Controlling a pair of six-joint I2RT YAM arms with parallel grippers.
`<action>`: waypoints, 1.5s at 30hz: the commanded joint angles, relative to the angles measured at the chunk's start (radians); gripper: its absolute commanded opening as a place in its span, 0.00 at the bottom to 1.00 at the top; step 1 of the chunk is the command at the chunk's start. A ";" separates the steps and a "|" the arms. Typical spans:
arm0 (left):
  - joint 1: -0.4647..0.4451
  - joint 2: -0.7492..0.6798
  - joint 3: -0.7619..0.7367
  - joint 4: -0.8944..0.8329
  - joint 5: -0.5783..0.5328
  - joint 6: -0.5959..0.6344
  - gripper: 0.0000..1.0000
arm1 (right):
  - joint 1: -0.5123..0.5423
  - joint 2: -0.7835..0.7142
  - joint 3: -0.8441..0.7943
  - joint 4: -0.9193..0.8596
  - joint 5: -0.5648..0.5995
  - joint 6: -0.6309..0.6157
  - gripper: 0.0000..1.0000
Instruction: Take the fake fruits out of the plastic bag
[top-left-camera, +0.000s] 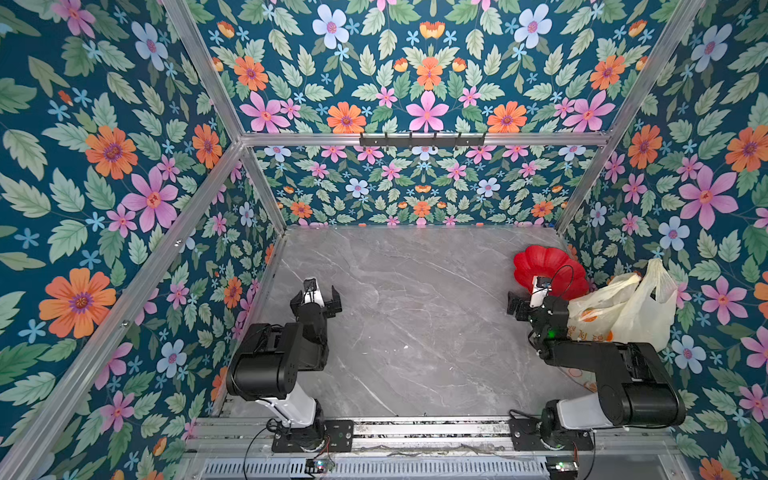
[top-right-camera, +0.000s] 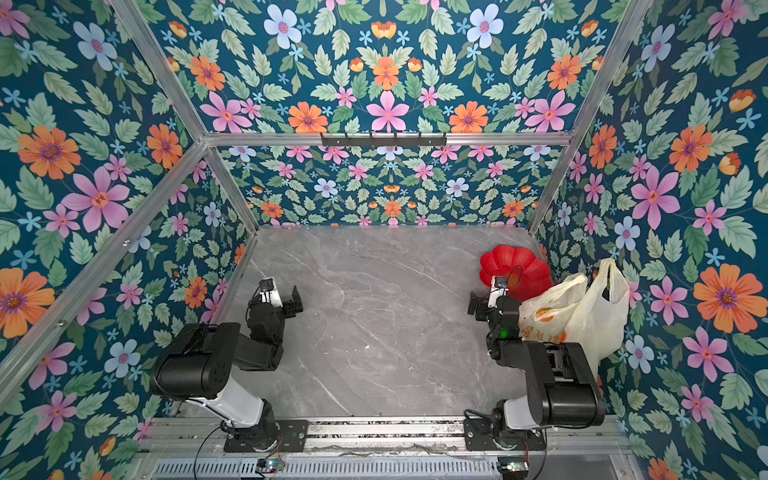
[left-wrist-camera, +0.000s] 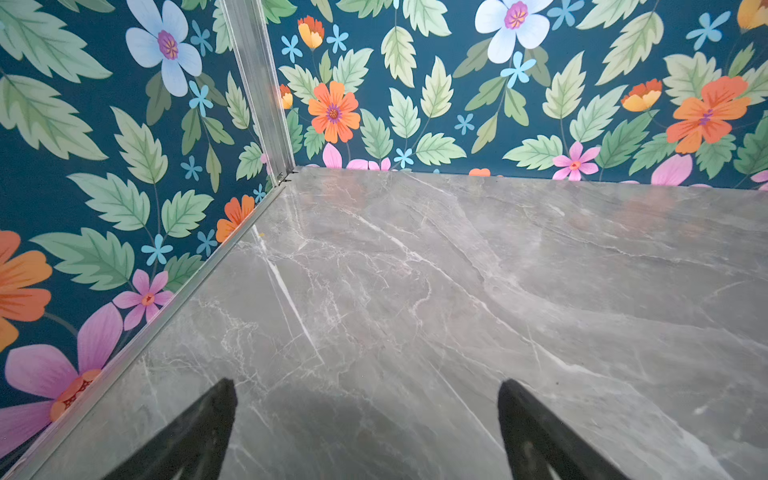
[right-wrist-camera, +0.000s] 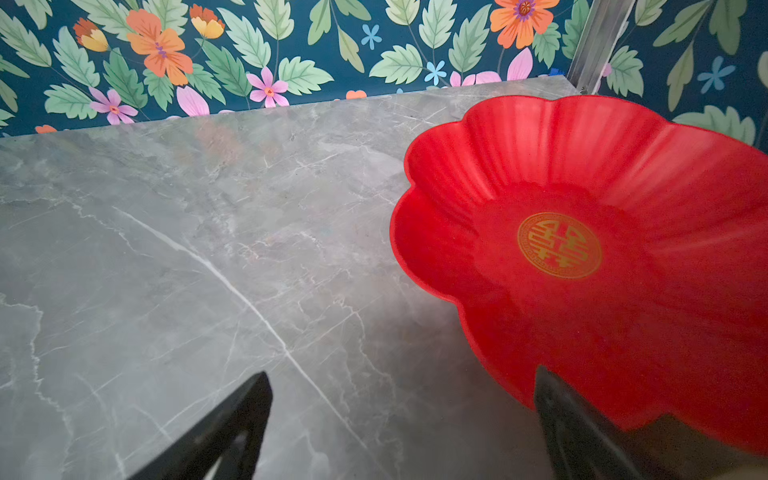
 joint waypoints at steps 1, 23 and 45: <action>0.001 0.001 0.001 0.021 -0.006 -0.003 1.00 | 0.000 0.002 -0.001 0.033 0.010 0.001 0.99; 0.000 0.001 -0.001 0.023 -0.005 -0.003 1.00 | 0.001 0.001 0.001 0.030 0.005 0.004 0.99; -0.034 -0.267 -0.122 0.022 0.026 0.042 1.00 | 0.100 -0.237 0.040 -0.256 0.004 -0.106 0.99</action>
